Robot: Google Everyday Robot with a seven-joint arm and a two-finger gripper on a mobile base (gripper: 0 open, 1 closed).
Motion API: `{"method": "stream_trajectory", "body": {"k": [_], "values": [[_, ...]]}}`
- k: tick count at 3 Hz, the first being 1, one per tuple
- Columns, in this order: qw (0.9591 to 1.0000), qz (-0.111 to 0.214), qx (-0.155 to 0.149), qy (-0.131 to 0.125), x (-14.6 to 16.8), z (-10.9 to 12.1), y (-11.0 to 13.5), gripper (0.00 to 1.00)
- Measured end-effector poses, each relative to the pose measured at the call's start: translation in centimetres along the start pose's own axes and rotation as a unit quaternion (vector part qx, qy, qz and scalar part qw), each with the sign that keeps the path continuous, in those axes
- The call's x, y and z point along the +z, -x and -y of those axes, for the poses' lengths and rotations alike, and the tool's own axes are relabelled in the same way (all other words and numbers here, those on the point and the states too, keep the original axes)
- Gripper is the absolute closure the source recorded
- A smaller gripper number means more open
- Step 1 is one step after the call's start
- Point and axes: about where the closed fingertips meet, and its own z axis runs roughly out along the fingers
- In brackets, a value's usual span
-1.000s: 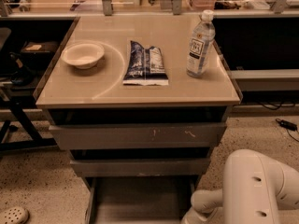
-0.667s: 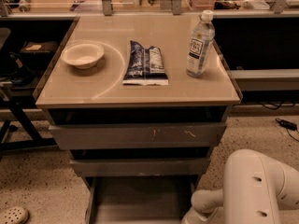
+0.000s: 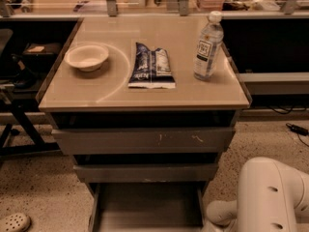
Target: Open bottom drawer
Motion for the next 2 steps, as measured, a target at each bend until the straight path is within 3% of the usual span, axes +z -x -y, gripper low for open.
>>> {"method": "stream_trajectory", "body": {"k": [1, 2], "values": [[1.0, 0.0, 0.0, 0.0, 0.0, 0.0, 0.1, 0.0], [0.9996, -0.002, 0.026, 0.016, -1.2, -2.0, -1.0, 0.0]]}}
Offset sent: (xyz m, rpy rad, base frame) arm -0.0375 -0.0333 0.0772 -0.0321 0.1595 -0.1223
